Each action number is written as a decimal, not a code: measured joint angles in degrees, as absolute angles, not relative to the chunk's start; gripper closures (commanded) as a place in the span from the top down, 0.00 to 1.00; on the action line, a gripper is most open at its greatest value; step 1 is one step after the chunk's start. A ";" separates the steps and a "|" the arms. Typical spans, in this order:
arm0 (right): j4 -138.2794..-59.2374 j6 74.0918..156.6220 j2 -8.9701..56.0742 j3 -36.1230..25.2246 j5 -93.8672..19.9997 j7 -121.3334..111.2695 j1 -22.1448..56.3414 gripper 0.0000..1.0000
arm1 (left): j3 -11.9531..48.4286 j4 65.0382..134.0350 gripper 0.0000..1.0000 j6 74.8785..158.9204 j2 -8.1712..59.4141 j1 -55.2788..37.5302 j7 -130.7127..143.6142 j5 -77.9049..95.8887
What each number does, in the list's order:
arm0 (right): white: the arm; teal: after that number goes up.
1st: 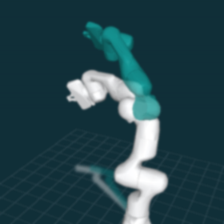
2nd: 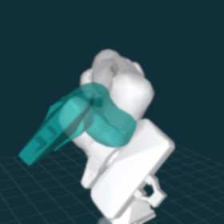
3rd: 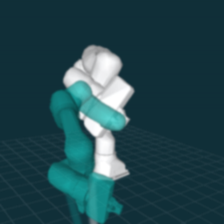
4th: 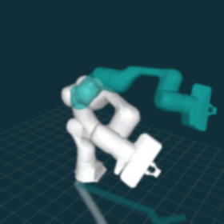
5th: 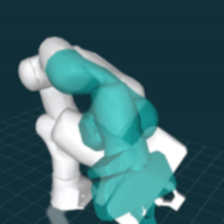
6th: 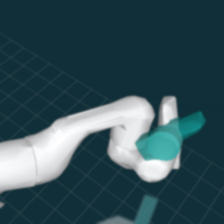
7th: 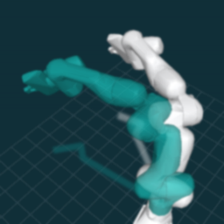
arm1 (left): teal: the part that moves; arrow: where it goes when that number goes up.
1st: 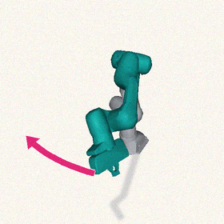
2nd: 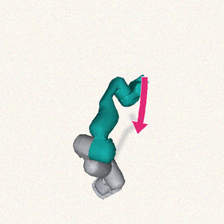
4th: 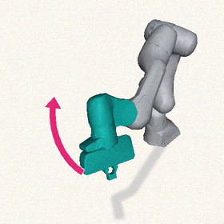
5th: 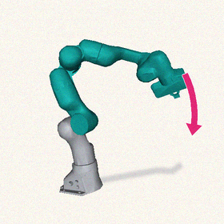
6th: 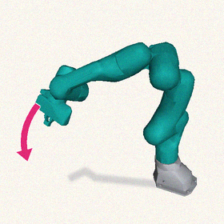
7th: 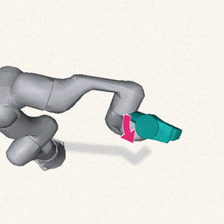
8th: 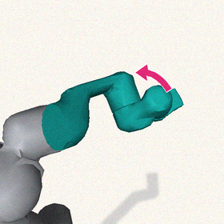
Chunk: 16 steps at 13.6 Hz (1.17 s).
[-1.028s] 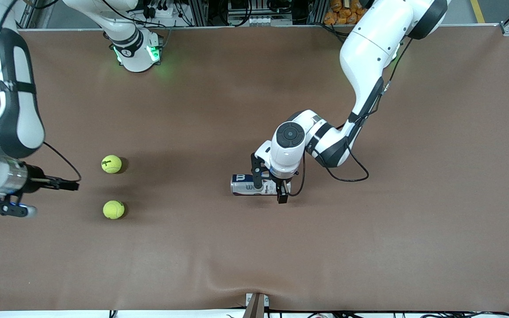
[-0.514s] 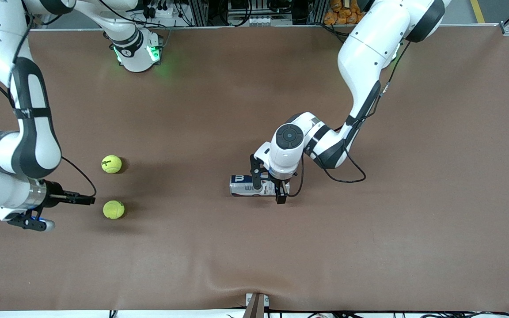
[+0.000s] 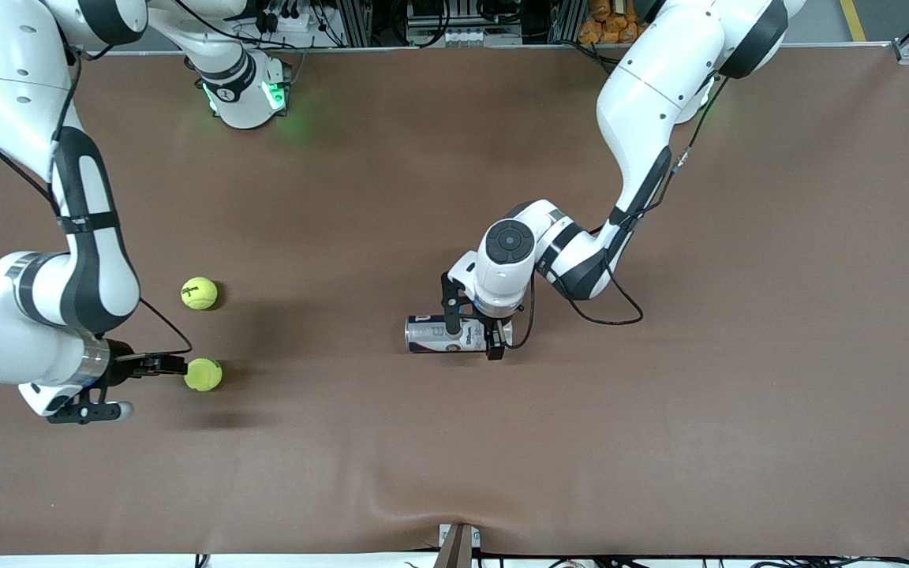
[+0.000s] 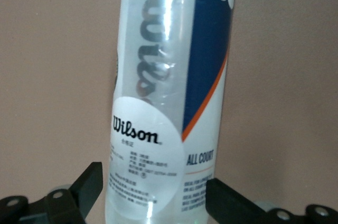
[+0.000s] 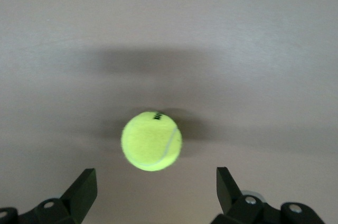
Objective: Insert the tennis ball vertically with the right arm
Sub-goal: 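Grasp the tube with the left gripper while the right gripper reaches a ball, then lift the tube upright with the left gripper while the right gripper grasps the ball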
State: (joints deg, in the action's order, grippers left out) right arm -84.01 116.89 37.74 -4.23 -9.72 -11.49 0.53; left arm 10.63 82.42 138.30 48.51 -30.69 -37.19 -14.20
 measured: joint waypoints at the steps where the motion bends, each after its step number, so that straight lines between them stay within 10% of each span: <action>1: -84.00 117.02 38.01 -4.24 -9.72 -11.32 0.97 1.00 | 10.60 82.41 0.64 138.58 48.53 -30.69 -37.20 -14.33; 7: -83.97 119.99 41.21 -4.26 -9.81 0.93 2.41 1.00 | 12.28 81.56 0.70 140.68 48.36 -29.32 -37.08 -13.91; 16: -83.96 122.38 44.18 -4.79 -9.72 9.28 2.47 1.00 | 39.22 90.69 0.70 163.09 48.54 -5.62 -38.36 -12.75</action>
State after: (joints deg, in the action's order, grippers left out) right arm -83.96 122.38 44.18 -4.79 -9.72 9.28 2.47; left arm 39.22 90.69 163.09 48.54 -5.62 -38.36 -12.75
